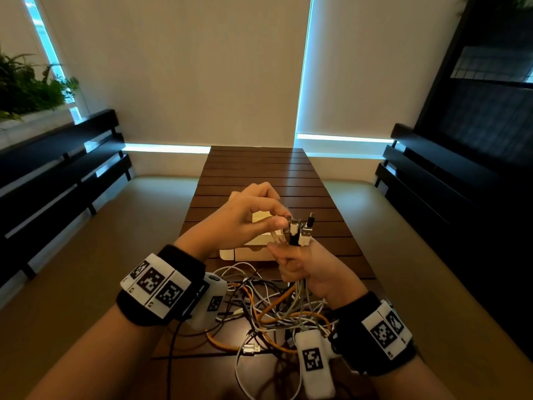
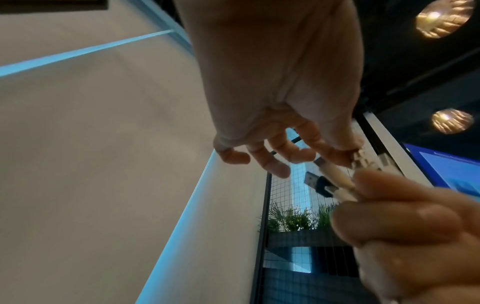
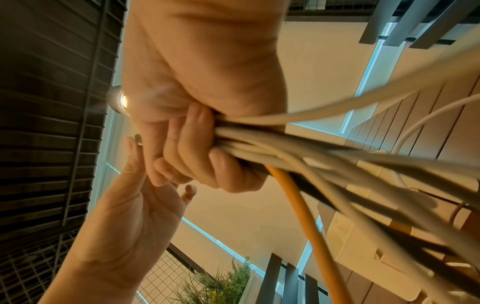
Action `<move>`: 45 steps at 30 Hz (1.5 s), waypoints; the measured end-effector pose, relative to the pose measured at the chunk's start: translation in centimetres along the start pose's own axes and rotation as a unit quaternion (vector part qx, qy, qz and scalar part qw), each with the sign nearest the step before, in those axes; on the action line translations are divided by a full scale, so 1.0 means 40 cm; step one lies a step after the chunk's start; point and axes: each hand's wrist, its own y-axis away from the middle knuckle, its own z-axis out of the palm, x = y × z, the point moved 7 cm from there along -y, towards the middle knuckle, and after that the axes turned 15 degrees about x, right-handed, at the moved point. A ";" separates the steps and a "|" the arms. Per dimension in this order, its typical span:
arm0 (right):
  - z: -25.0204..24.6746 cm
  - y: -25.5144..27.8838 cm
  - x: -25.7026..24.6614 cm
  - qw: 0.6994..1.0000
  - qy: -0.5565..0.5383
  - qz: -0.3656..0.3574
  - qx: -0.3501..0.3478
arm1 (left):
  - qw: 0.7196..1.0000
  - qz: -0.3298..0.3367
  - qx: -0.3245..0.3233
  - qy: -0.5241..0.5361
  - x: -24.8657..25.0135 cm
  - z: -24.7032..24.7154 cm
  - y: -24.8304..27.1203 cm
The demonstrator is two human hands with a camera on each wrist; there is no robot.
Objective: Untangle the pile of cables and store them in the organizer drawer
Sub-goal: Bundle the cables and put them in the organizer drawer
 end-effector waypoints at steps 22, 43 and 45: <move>0.005 -0.006 0.005 0.998 -0.018 -0.030 0.059 | 0.977 -0.019 0.141 0.157 0.055 0.099 0.020; 0.030 0.043 0.016 0.810 0.559 0.093 0.153 | 0.922 0.163 -0.127 -0.327 0.088 0.174 0.103; 0.031 0.058 -0.023 0.888 0.450 0.062 0.071 | 0.928 0.151 -0.098 -0.326 0.081 0.166 0.095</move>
